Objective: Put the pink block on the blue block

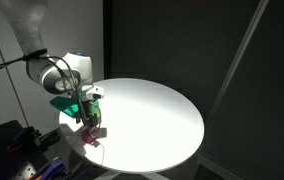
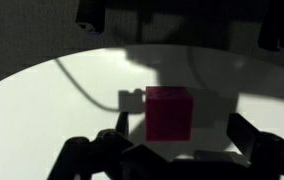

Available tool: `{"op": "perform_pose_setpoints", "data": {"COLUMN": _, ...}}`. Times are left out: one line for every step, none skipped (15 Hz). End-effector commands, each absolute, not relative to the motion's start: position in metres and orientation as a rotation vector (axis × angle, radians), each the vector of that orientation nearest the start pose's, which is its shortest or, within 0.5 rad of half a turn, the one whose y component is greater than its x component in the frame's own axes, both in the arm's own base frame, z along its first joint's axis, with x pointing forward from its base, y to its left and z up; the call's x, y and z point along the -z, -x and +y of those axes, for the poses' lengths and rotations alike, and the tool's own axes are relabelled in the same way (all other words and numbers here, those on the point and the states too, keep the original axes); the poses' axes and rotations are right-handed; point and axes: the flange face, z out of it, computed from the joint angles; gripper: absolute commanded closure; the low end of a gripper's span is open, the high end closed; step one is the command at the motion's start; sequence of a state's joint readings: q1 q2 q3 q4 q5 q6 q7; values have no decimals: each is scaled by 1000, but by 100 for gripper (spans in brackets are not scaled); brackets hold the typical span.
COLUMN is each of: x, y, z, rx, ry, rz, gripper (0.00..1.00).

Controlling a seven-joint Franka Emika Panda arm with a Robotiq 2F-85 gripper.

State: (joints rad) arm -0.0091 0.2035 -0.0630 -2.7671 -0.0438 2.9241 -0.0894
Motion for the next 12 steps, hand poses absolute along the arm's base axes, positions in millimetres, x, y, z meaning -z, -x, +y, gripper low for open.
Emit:
{"op": "perform_pose_setpoints", "data": {"x": -150, "y": -381, "z": -27, "rx": -73, "ry": 3173, "rz": -46, "gripper": 0}}
{"op": "perform_pose_setpoints", "data": {"x": -149, "y": -382, "z": -27, "rx": -75, "ry": 3173, "rz": -34, "gripper": 0}}
{"op": "perform_pose_setpoints", "data": {"x": -149, "y": -382, "z": -27, "rx": -76, "ry": 3175, "rz": -23, "gripper": 0}}
{"op": "perform_pose_setpoints", "data": {"x": -147, "y": -383, "z": -27, "rx": -79, "ry": 3176, "rz": -17, "gripper": 0}}
{"op": "perform_pose_setpoints", "data": {"x": -145, "y": -383, "z": -28, "rx": -83, "ry": 3177, "rz": -8, "gripper": 0}}
{"op": "perform_pose_setpoints", "data": {"x": -143, "y": -384, "z": -28, "rx": -85, "ry": 3177, "rz": -2, "gripper": 0}}
{"op": "perform_pose_setpoints", "data": {"x": -141, "y": -385, "z": -28, "rx": -89, "ry": 3177, "rz": 1, "gripper": 0}}
{"op": "perform_pose_setpoints", "data": {"x": -138, "y": -385, "z": -27, "rx": -92, "ry": 3176, "rz": 1, "gripper": 0}}
{"op": "perform_pose_setpoints", "data": {"x": -137, "y": -386, "z": -27, "rx": -97, "ry": 3177, "rz": 3, "gripper": 0}}
{"op": "perform_pose_setpoints", "data": {"x": -134, "y": -387, "z": -27, "rx": -100, "ry": 3177, "rz": 2, "gripper": 0}}
{"op": "perform_pose_setpoints", "data": {"x": -133, "y": -388, "z": -27, "rx": -104, "ry": 3177, "rz": 0, "gripper": 0}}
{"op": "perform_pose_setpoints", "data": {"x": -131, "y": -389, "z": -27, "rx": -106, "ry": 3176, "rz": -5, "gripper": 0}}
